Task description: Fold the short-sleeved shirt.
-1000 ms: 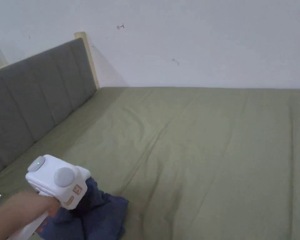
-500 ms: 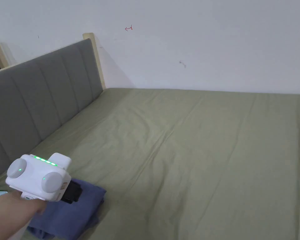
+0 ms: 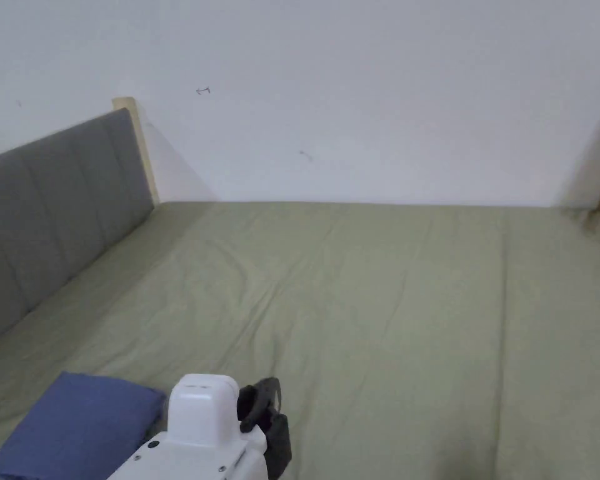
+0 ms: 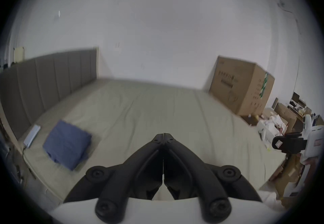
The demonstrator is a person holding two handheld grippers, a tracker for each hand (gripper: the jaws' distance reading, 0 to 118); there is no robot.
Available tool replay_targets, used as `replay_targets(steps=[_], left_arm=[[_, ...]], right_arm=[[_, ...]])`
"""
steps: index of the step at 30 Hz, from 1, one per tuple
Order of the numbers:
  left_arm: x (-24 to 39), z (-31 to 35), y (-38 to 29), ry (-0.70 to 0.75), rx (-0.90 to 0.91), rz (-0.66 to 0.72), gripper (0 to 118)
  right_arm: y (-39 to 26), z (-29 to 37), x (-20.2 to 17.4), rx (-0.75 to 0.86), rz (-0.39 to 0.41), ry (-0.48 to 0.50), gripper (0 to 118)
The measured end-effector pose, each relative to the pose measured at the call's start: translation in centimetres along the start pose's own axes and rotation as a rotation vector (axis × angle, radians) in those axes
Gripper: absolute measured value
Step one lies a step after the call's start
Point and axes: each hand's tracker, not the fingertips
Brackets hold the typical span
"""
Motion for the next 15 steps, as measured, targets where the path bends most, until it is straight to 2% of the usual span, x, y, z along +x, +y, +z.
replay_targets(steps=[2,5,8,10,12,15], left_arm=[[2.0,1.8,1.0,-0.018,0.130,-0.038,0],[5.1,4.8,1.7,0.101,0.407,-0.185,0],[6.7,5.9,2.7,0.134,0.477,-0.193,0],[7.1,5.8,2.9,0.096,0.439,-0.142,0],[7.5,5.5,2.8,0.104,0.413,-0.152,0],[8.5,5.0,2.8,0.137,0.395,-0.204,0]], right_arm=[[0.8,1.8,-0.3,0.142,0.029,-0.014,0],[2.0,4.2,-1.3,0.342,0.070,-0.053,0],[2.2,5.8,-2.7,0.536,0.086,-0.148,0],[2.0,5.6,-2.8,0.570,0.110,-0.149,0],[2.3,5.3,-2.7,0.490,0.087,-0.130,0],[1.8,4.9,-2.6,0.484,0.048,-0.188,0]])
